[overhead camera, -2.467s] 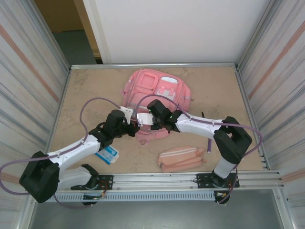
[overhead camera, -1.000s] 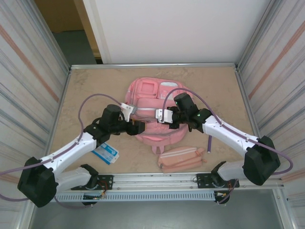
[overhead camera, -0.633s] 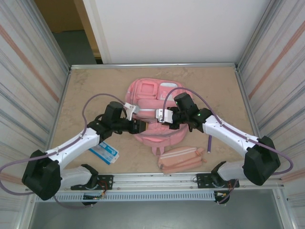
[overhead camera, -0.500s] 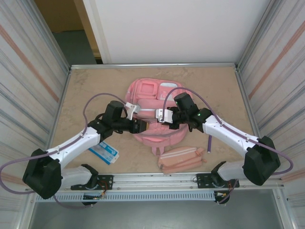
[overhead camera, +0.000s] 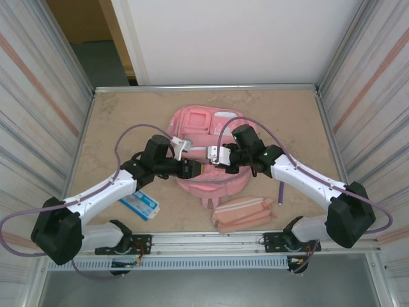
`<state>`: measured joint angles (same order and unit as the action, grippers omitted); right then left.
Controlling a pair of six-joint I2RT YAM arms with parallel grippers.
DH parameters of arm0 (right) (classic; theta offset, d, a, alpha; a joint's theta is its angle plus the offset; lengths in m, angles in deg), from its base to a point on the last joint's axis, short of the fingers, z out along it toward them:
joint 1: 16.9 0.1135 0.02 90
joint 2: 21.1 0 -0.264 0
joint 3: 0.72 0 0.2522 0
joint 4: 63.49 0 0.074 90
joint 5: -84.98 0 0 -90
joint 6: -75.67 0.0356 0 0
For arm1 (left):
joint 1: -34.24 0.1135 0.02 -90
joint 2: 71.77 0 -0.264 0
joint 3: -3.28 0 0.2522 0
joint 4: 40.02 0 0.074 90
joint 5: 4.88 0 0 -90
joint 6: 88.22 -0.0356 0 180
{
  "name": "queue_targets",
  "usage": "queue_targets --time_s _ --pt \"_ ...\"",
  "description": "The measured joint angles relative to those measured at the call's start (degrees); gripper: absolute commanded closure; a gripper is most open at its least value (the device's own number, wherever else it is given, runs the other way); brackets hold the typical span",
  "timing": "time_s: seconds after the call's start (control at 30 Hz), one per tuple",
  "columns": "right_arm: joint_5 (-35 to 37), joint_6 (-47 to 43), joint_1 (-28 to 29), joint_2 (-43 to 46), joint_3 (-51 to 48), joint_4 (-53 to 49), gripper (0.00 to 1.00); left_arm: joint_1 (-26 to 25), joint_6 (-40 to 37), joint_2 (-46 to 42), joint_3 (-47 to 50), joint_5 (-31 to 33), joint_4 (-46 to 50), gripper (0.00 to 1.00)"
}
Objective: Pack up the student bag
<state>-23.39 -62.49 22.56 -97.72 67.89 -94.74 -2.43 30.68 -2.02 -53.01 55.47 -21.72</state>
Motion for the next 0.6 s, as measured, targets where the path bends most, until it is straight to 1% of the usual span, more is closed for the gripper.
queue_targets --time_s 0.23,0.33,0.47,0.6 --pt "5.16 1.49 3.34 -1.25 0.2 0.96 1.0 -4.63 3.06 0.63 -0.76 11.98 2.93 0.54" --pt "7.72 1.7 5.07 -2.01 0.85 1.18 1.0 -6.01 5.07 1.64 -1.36 17.16 4.5 0.57" --pt "8.55 2.71 6.08 -2.01 0.85 2.51 1.0 -6.47 7.82 2.08 -1.73 21.88 5.35 0.68" --pt "8.5 2.73 6.05 -1.4 0.44 3.56 1.0 -6.03 8.31 2.08 -1.7 23.34 5.29 0.81"
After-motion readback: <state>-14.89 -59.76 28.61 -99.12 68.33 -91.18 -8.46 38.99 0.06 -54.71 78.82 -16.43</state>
